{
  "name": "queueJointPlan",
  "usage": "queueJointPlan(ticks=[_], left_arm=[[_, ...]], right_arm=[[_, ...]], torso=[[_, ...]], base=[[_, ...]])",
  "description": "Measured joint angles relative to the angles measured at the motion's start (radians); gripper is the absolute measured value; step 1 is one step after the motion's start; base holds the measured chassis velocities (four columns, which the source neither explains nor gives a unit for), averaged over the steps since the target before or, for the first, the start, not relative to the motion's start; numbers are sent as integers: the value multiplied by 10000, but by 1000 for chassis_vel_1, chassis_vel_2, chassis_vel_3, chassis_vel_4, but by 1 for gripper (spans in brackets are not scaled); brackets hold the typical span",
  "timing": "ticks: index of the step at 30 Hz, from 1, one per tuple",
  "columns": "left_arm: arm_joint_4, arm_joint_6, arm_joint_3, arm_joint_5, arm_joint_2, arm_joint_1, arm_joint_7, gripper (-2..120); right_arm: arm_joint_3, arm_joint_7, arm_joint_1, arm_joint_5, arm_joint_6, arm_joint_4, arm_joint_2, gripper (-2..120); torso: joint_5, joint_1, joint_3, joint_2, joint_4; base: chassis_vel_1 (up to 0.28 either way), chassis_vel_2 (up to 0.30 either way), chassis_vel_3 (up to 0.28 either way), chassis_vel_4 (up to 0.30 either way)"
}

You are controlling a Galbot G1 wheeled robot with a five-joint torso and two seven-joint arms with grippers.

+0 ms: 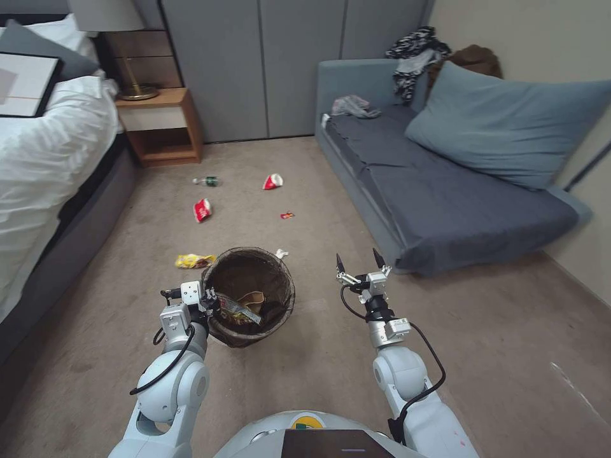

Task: Pick up the trash bin, then pick up the garbage from the floor and place it into the trash bin.

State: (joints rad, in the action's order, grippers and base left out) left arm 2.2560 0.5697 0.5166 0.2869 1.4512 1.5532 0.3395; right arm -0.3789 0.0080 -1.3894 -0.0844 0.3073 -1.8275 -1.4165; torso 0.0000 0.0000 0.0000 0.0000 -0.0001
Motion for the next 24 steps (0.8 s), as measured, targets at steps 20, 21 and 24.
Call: queueJointPlan(ticks=[20,21,24], left_arm=[[-255,-374,-1,-290,-34,-78,-162,5],[-255,-374,-1,-290,-34,-78,-162,5],[-245,-351,-6,-291,-43,-69,-174,5]], right_arm=[[-297,18,33,-101,18,30,-58,100],[-297,18,33,-101,18,30,-58,100],[-324,120,32,-151,29,66,-79,100]], torso=[[0,0,0,0,-1],[0,0,0,0,-1],[0,0,0,0,0]], base=[[67,65,70,76],[0,0,0,0],[0,0,0,0]])
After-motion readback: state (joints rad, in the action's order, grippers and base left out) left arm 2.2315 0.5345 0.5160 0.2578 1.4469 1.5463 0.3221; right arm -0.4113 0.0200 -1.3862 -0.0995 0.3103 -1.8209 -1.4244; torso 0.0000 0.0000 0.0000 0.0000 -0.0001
